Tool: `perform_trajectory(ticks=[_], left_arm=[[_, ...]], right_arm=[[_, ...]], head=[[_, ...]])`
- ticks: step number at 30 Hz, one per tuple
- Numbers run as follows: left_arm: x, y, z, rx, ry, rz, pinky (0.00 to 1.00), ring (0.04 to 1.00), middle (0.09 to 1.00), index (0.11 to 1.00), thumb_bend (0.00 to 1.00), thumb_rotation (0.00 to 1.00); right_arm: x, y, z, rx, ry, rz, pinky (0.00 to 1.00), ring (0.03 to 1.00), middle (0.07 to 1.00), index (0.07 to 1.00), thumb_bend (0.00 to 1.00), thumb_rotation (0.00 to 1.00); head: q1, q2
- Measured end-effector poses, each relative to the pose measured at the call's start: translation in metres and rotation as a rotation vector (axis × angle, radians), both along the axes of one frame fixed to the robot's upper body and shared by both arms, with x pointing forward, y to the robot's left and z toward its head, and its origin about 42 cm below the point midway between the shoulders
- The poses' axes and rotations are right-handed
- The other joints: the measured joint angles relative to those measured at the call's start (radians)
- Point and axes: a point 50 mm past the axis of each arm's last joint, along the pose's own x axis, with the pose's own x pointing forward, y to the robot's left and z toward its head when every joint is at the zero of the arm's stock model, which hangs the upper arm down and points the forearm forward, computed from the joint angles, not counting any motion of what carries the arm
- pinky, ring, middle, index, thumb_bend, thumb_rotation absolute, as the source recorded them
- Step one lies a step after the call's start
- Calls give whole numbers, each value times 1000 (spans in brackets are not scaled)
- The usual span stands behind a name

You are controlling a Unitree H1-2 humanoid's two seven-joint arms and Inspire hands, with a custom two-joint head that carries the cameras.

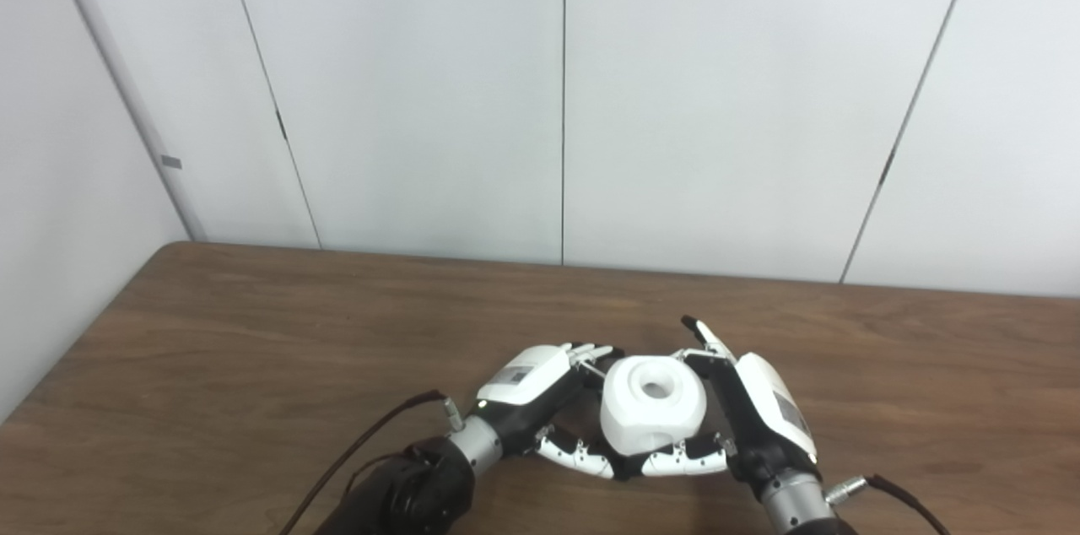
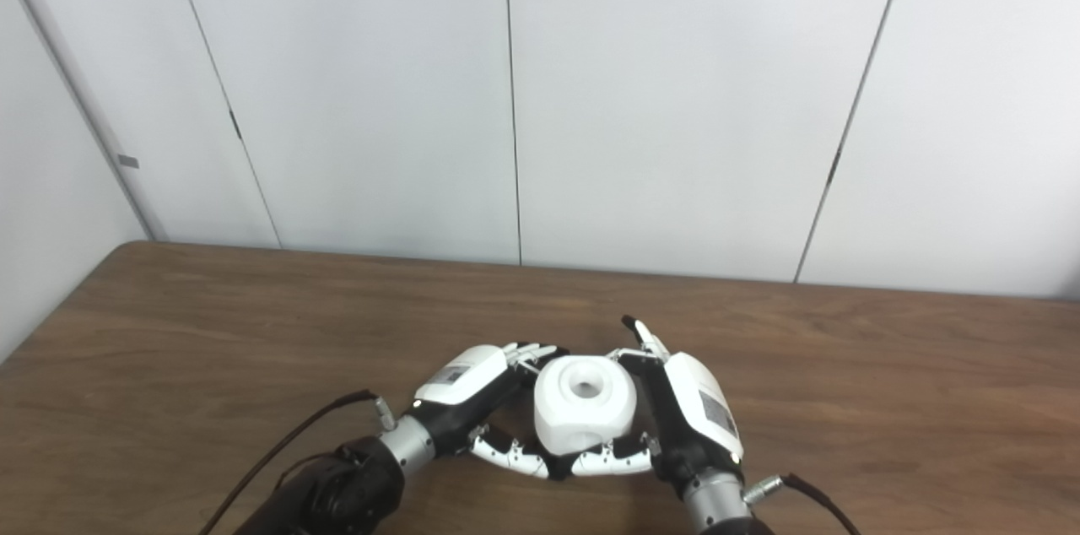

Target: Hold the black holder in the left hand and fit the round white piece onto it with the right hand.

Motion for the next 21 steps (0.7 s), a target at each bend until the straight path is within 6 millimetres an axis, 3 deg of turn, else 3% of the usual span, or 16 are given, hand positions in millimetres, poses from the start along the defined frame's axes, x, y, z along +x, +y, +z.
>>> perform_trajectory(ticks=[21], left_arm=[[0, 1, -2, -6, -4, -6, 1000, 965, 948, 477, 514, 52]], right_arm=[[1, 0, 0, 2, 9, 7, 813, 962, 967, 495, 510, 157]], head=[[0, -5]])
